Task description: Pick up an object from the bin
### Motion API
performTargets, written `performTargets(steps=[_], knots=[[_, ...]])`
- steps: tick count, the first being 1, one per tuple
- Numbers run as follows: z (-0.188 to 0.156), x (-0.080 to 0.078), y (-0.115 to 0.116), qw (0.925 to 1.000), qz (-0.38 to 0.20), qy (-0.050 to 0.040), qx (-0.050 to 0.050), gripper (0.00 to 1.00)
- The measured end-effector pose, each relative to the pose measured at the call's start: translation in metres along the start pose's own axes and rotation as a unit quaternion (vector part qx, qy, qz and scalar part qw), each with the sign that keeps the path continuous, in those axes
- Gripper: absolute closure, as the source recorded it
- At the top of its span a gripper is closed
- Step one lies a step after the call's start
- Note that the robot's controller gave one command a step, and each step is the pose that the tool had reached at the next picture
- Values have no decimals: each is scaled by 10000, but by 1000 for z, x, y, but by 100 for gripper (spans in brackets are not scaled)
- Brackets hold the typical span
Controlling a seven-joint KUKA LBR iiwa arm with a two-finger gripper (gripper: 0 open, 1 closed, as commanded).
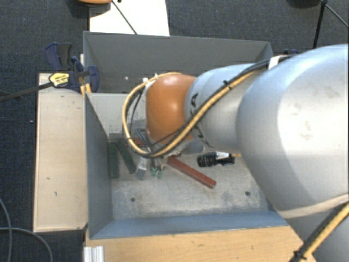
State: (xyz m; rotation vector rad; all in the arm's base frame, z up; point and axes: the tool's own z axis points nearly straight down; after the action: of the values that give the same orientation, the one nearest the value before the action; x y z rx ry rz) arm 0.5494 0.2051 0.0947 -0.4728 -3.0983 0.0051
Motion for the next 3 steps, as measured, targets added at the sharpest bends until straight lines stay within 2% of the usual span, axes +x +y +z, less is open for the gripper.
performTargets(steps=[1, 2, 3], knots=[[-53, 26, 2, 10000, -57, -49, -28, 100], [-17, -10, 26, 9997, 225, -37, -25, 0], [-19, -11, 26, 9997, 230, -45, -34, 0]])
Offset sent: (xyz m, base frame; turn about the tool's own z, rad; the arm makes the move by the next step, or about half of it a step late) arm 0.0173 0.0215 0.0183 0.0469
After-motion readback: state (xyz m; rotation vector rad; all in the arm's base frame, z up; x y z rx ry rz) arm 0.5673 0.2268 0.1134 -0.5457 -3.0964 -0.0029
